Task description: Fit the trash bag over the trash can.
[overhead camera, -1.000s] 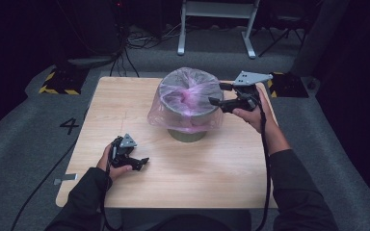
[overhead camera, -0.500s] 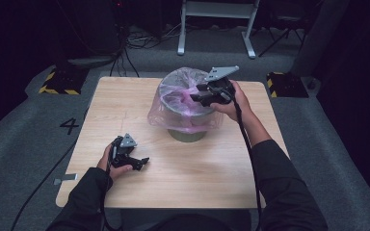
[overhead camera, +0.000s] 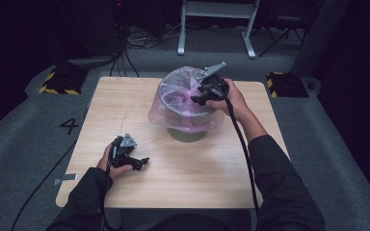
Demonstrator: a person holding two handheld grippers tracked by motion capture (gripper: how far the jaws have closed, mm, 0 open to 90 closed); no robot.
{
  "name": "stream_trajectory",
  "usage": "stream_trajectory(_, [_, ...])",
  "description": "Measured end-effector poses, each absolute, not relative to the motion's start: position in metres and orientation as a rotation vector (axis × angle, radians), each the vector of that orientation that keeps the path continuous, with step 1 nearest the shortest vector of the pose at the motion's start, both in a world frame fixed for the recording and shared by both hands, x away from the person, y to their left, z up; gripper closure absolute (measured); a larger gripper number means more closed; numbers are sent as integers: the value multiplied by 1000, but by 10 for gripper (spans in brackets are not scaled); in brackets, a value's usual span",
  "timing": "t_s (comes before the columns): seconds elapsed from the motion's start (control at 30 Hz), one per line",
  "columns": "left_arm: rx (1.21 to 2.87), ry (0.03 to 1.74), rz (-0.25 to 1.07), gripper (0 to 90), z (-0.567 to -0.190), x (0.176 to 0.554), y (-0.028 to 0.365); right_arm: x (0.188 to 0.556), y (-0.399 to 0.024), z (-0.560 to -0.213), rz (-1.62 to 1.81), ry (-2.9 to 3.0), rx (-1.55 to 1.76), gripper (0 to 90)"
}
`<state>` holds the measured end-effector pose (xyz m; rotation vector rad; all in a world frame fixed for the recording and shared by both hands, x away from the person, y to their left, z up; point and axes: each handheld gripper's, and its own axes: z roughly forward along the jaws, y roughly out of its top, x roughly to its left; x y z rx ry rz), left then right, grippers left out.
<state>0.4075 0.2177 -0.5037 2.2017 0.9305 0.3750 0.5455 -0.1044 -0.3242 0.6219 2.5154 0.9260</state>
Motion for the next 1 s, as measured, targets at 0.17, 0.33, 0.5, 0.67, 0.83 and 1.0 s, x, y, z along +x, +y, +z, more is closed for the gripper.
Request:
stream_trajectory(0.17, [2202, 930, 376, 121, -504, 407, 218, 553, -101, -332, 846, 2568, 631, 444])
stream_trajectory(0.33, [2202, 930, 377, 121, -504, 407, 218, 557, -98, -333, 792, 2615, 639, 356])
stream_trajectory(0.5, [2202, 930, 377, 121, -504, 407, 218, 563, -95, -334, 725, 2664, 657, 286])
stream_trajectory(0.67, [2202, 930, 377, 121, -504, 407, 218, 565, -92, -334, 677, 2699, 658, 253])
stream_trajectory(0.83, [2202, 930, 376, 121, -504, 407, 218, 566, -91, -335, 650, 2717, 648, 240])
stream_trajectory(1.0, [2202, 930, 376, 121, -504, 407, 218, 566, -91, -335, 652, 2713, 652, 237])
